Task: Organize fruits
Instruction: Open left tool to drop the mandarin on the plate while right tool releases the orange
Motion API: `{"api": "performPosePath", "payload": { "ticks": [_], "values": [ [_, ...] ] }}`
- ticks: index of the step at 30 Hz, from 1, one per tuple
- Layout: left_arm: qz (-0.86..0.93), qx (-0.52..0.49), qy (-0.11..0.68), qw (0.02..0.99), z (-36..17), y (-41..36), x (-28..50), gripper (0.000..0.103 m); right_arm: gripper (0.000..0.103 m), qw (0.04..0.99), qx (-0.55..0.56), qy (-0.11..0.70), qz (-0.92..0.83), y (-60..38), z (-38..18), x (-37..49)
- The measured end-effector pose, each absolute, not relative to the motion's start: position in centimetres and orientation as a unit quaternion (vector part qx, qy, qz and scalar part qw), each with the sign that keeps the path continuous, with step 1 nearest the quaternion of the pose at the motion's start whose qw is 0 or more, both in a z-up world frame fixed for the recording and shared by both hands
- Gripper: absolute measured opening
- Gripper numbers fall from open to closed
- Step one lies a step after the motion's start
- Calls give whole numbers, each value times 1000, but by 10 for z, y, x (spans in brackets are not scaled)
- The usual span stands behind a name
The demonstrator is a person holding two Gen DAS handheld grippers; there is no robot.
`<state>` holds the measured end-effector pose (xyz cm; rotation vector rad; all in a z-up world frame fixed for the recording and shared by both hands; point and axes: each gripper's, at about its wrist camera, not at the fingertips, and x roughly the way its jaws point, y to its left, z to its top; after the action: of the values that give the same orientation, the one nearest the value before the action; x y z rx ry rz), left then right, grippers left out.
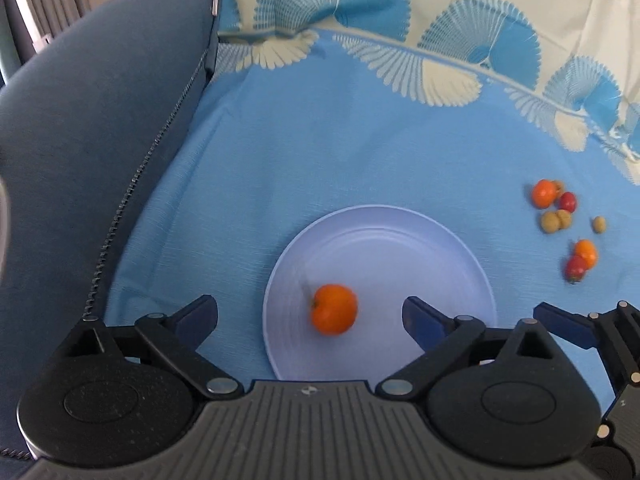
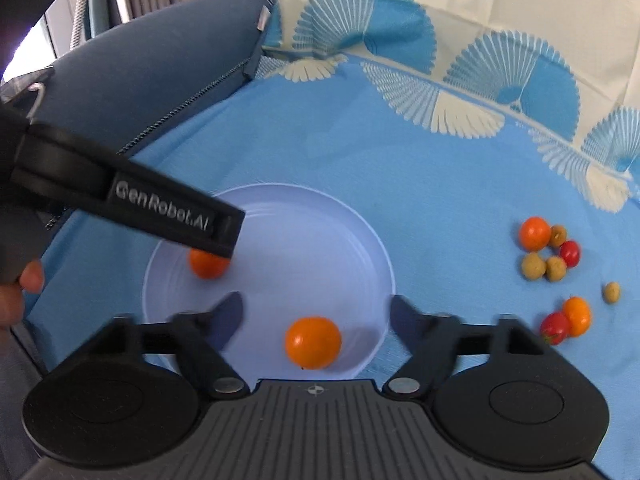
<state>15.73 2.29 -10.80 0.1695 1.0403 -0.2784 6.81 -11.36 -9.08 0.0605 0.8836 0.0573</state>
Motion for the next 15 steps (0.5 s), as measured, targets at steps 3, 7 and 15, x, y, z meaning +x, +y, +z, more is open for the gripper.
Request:
{"api": "performPosePath", "payload": {
  "ticks": [3, 7, 15],
  "values": [
    [-131, 76, 493, 856, -96, 36, 137, 100, 92, 903, 24, 427, 33, -111, -78, 49],
    [-126, 69, 504, 852, -86, 52, 106, 100, 94, 903, 42, 427, 19, -110, -63, 15],
    [-119, 71, 490, 861, -57, 67, 47, 100, 96, 913, 79, 399, -24, -115, -29, -46]
  ]
}}
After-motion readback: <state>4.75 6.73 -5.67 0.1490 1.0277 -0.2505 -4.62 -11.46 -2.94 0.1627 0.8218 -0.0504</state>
